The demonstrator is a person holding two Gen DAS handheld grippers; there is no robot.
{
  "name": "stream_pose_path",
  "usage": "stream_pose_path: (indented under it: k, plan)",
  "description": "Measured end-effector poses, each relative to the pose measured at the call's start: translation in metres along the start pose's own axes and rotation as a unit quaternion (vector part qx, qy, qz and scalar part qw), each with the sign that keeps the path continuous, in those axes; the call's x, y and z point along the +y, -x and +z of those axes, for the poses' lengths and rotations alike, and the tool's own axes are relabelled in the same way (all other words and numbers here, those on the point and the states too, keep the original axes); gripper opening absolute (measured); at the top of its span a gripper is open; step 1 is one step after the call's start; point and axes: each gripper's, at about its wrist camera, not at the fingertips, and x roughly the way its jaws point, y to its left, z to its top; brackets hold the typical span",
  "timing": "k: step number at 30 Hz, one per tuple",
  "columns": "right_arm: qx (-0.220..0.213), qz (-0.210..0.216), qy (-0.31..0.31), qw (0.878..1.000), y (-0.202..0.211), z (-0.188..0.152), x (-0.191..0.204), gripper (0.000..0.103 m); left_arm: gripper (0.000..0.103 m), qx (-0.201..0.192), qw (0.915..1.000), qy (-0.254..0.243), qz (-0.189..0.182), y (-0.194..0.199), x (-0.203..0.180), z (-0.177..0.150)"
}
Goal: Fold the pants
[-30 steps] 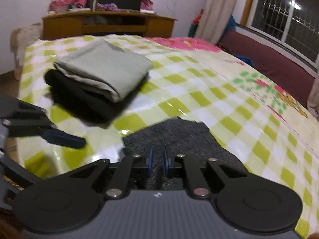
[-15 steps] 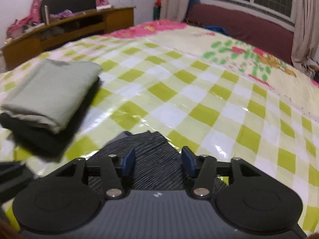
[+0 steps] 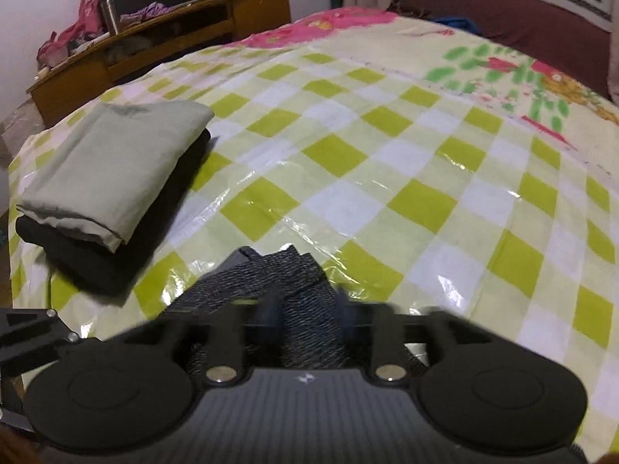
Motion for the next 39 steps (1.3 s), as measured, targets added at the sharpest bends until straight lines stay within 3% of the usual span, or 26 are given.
stream_pose_path:
  k: [5, 8, 10, 12, 15, 18, 21, 24, 28, 30, 35, 37, 39]
  plan:
    - [0.014, 0.057, -0.03, 0.998, -0.014, 0.002, -0.022, 0.048, 0.075, 0.001, 0.9994, -0.035, 0.006, -0.005, -0.015, -0.004]
    - [0.021, 0.085, -0.046, 0.995, -0.016, 0.002, -0.027, 0.032, 0.074, 0.006, 0.9995, -0.031, 0.003, -0.008, -0.014, -0.003]
    - [0.02, 0.086, -0.042, 0.995, -0.012, 0.002, -0.027, 0.011, 0.06, 0.005, 0.9996, -0.028, -0.001, -0.006, -0.012, -0.002]
    - [0.013, 0.082, -0.042, 0.996, -0.002, 0.001, -0.026, 0.01, 0.044, 0.006, 0.9998, -0.021, -0.004, -0.003, -0.009, 0.0]
    - [-0.011, 0.085, -0.035, 0.996, 0.019, 0.005, -0.019, 0.01, 0.031, 0.001, 1.0, 0.0, -0.009, 0.006, -0.002, 0.002]
    - [-0.034, 0.093, -0.021, 0.995, 0.04, 0.014, -0.01, 0.01, 0.025, -0.014, 0.9993, 0.025, -0.025, 0.025, 0.005, 0.005]
    - [-0.04, 0.097, -0.003, 0.994, 0.041, 0.019, 0.001, 0.01, 0.025, -0.026, 0.9989, 0.032, -0.02, 0.037, 0.007, 0.007]
    - [-0.024, 0.076, 0.001, 0.997, 0.009, 0.017, 0.01, 0.01, 0.025, -0.008, 0.9993, 0.03, 0.022, 0.024, 0.011, 0.002]
    - [-0.018, 0.04, 0.004, 0.999, -0.016, 0.006, 0.012, 0.012, 0.025, 0.0, 0.9988, 0.037, 0.033, 0.022, 0.013, 0.004]
    - [-0.028, 0.041, -0.027, 0.998, -0.006, 0.005, 0.001, 0.016, 0.025, -0.018, 0.9992, 0.015, 0.033, 0.029, 0.004, 0.006]
    - [-0.1, 0.003, -0.069, 0.993, 0.055, -0.016, -0.021, 0.017, 0.03, -0.038, 0.9983, -0.043, -0.012, 0.026, -0.032, 0.014]
    - [-0.109, -0.014, -0.094, 0.989, 0.081, -0.038, -0.033, 0.024, 0.032, -0.02, 0.9977, -0.063, -0.013, 0.01, -0.042, 0.012]
    - [-0.102, -0.05, -0.12, 0.986, 0.11, -0.076, -0.051, 0.025, 0.032, 0.031, 0.9969, -0.072, -0.004, -0.015, -0.044, 0.003]
